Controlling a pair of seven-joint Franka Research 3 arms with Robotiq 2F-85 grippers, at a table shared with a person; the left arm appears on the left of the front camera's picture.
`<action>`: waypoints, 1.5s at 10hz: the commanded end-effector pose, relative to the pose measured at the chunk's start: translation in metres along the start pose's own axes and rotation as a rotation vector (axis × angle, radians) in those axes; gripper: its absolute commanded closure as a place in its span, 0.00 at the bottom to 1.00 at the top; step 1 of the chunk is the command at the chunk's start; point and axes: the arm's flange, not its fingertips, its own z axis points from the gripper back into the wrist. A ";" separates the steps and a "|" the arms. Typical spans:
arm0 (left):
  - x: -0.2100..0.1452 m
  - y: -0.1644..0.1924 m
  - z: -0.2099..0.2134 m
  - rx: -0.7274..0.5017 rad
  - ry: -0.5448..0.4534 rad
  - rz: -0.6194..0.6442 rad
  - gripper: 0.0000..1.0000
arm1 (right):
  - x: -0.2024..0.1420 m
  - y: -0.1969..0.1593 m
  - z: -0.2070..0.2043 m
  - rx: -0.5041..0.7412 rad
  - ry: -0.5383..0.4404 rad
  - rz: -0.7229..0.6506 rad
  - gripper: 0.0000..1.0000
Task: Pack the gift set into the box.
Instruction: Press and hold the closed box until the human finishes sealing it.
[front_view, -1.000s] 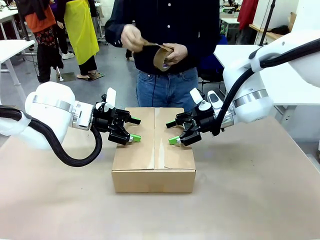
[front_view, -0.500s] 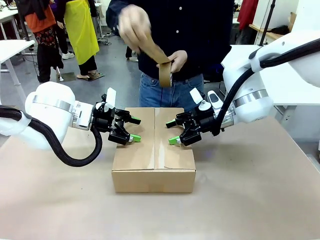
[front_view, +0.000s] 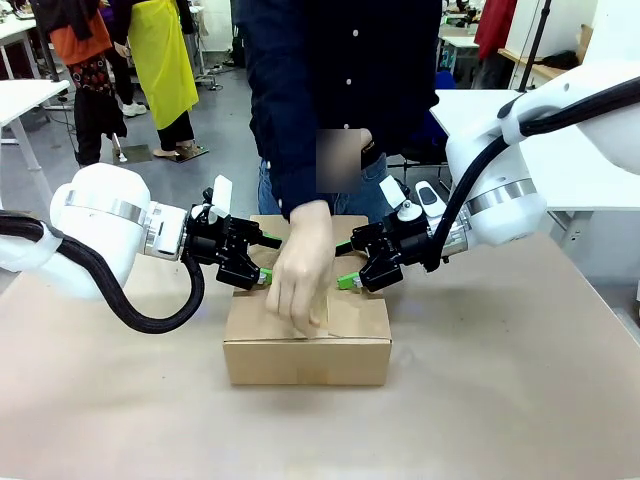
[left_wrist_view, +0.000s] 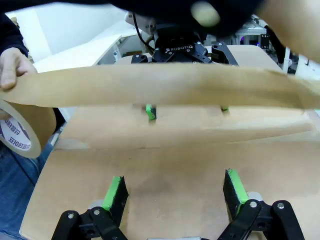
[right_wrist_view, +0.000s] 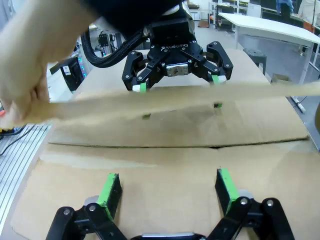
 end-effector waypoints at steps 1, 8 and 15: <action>-0.001 -0.001 0.000 0.002 0.004 0.004 0.00 | -0.003 0.002 -0.001 -0.005 -0.001 0.007 0.00; -0.001 -0.001 0.000 0.002 0.004 0.004 0.00 | -0.003 0.002 -0.001 -0.005 -0.001 0.007 0.00; -0.001 -0.001 0.000 0.002 0.004 0.004 0.00 | -0.003 0.002 -0.001 -0.005 -0.001 0.007 0.00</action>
